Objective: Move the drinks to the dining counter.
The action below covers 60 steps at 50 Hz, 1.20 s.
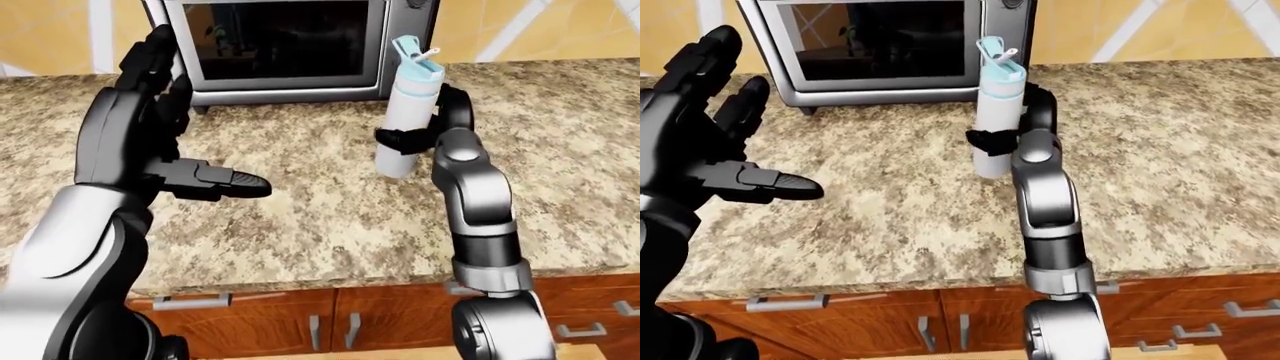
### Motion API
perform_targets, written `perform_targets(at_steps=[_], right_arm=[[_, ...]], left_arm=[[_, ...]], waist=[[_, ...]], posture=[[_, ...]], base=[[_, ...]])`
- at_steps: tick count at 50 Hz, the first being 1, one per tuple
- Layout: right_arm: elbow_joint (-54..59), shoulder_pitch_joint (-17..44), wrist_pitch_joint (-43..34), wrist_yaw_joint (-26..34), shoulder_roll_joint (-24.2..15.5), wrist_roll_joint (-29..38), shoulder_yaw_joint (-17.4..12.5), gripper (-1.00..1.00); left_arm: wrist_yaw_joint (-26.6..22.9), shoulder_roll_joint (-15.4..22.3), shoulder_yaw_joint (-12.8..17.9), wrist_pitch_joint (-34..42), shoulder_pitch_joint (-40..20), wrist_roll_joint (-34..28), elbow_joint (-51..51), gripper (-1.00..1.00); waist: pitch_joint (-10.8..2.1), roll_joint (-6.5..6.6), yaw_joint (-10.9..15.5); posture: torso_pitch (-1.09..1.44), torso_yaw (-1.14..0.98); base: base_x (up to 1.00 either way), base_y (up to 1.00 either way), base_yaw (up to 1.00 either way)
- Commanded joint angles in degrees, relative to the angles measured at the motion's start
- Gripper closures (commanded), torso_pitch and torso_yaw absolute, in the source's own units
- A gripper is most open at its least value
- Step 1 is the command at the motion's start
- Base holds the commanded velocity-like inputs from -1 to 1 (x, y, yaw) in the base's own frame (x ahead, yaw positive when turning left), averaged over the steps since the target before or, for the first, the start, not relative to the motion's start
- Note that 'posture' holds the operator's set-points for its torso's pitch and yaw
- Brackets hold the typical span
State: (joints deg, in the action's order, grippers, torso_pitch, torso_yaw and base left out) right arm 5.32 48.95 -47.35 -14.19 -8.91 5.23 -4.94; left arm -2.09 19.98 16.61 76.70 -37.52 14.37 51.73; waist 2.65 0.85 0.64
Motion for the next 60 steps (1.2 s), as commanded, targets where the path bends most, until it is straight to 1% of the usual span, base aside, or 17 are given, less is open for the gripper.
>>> perform_targets(at_steps=[1, 14, 18, 24, 29, 31, 33, 34, 37, 46, 47, 49, 54, 57, 58, 59, 60], right_arm=[[-6.05, 2.25, -1.11, 1.42, -1.0, -0.39, -0.61, 1.0], [-28.21, 5.27, -20.07, 9.44, -2.9, 1.14, 0.62, 1.0], [-30.54, 6.07, -22.06, 10.39, -2.51, 1.85, 0.89, 1.0], [-31.26, 6.35, -22.63, 11.07, -1.73, 2.19, 0.89, 1.0], [-32.88, 6.32, -23.56, 11.15, -0.41, 1.99, 1.44, 1.0], [-33.15, 6.98, -23.71, 10.75, 0.51, 1.55, 0.79, 1.0], [-33.53, 7.23, -24.25, 10.34, 0.8, 1.07, 0.62, 1.0], [-33.77, 7.22, -24.37, 10.19, 0.96, 0.76, 0.63, 1.0], [-34.44, 7.14, -24.74, 9.75, 1.16, 0.23, 1.05, 1.0], [-34.77, 7.29, -24.86, 9.31, 1.24, -1.0, 1.13, 1.0], [-34.77, 7.32, -24.9, 9.26, 1.23, -1.08, 1.15, 1.0], [-34.64, 7.35, -24.75, 9.25, 1.12, -1.26, 1.17, 1.0], [-34.46, 6.99, -24.22, 9.06, 1.01, -1.57, 1.2, 1.0], [-34.83, 6.14, -23.69, 9.05, 1.18, -1.63, 1.62, 1.0], [-34.65, 6.09, -23.5, 9.06, 1.18, -1.62, 1.64, 1.0], [-34.72, 6.12, -23.52, 9.11, 1.2, -1.65, 1.67, 1.0], [-34.6, 6.06, -23.31, 9.16, 1.19, -1.67, 1.68, 1.0]], left_arm=[[0.32, 0.59, 0.19, -2.51, -1.26, -0.39, 0.1, -1.0], [0.37, 2.95, 2.98, 2.72, -6.46, 1.9, 0.8, -1.0], [0.85, 3.26, 3.51, 4.15, -7.59, 2.76, 1.31, -1.0], [1.18, 3.84, 4.21, 5.07, -8.51, 3.68, 1.34, -1.0], [1.42, 4.07, 5.25, 5.58, -8.39, 4.71, 1.88, -1.0], [1.44, 4.28, 5.76, 5.65, -8.26, 5.19, 2.05, -1.0], [1.5, 4.46, 6.35, 6.01, -8.2, 5.71, 2.4, -1.0], [1.58, 4.58, 6.69, 6.46, -8.42, 6.01, 2.61, -1.0], [1.88, 4.71, 6.81, 6.28, -8.13, 6.52, 2.7, -1.0], [2.52, 5.21, 7.26, 7.48, -8.87, 8.05, 2.97, -1.0], [2.56, 5.26, 7.18, 7.15, -8.65, 8.08, 2.81, -1.0], [2.69, 5.32, 7.17, 7.21, -8.68, 8.28, 2.78, -1.0], [3.36, 4.92, 6.38, 6.79, -8.14, 8.52, 2.9, -1.0], [3.5, 4.87, 6.43, 6.75, -7.86, 8.72, 3.03, -1.0], [3.53, 4.91, 6.43, 6.81, -7.87, 8.78, 3.07, -1.0], [3.59, 4.88, 6.45, 6.76, -7.83, 8.81, 3.06, -1.0], [3.65, 4.85, 6.46, 6.93, -7.89, 8.89, 3.17, -1.0]], waist=[[-1.75, -0.05, -0.08], [-0.95, -0.02, -0.15], [-3.72, 0.46, -0.83], [-3.01, -3.08, -1.08], [-2.07, -2.52, 1.17], [0.99, 2.69, 1.11], [0.74, 7.28, 2.52], [2.05, 7.08, 2.07], [-1.36, 3.13, 2.44], [0.11, -6.89, 2.08], [1.26, -4.52, 0.65], [-0.64, -4.32, 1.81], [-0.13, -0.25, 0.85], [-0.97, 4.14, 0.21], [-2.91, 6.29, 0.31], [-0.69, 4.6, 0.4], [-0.69, 4.47, 0.89]], posture=[[0.0, 0.0], [0.0, 0.0], [0.0, 0.0], [0.0, 0.0], [0.0, 0.0], [0.0, 0.0], [0.0, 0.0], [0.0, 0.0], [0.0, 0.0], [0.0, 0.0], [0.0, 0.0], [0.0, 0.0], [0.0, 0.0], [0.0, 0.0], [0.0, 0.0], [0.0, 0.0], [0.0, 0.0]], base=[[0.0, 0.0, 0.0], [0.0, 0.0, 0.0], [-0.62, 0.0, 0.0], [-1.0, 0.08, 0.0], [-0.88, 0.21, 0.2], [-0.06, 0.0, 1.0], [-0.02, 0.0, 1.0], [-0.02, 0.0, 1.0], [-0.01, 0.0, 1.0], [0.0, 0.0, 1.0], [0.0, 0.0, 1.0], [0.0, 0.0, 1.0], [0.0, 0.0, 1.0], [0.0, 0.0, 1.0], [0.0, 0.0, 1.0], [0.0, 0.0, 1.0], [0.0, 0.0, 1.0]])
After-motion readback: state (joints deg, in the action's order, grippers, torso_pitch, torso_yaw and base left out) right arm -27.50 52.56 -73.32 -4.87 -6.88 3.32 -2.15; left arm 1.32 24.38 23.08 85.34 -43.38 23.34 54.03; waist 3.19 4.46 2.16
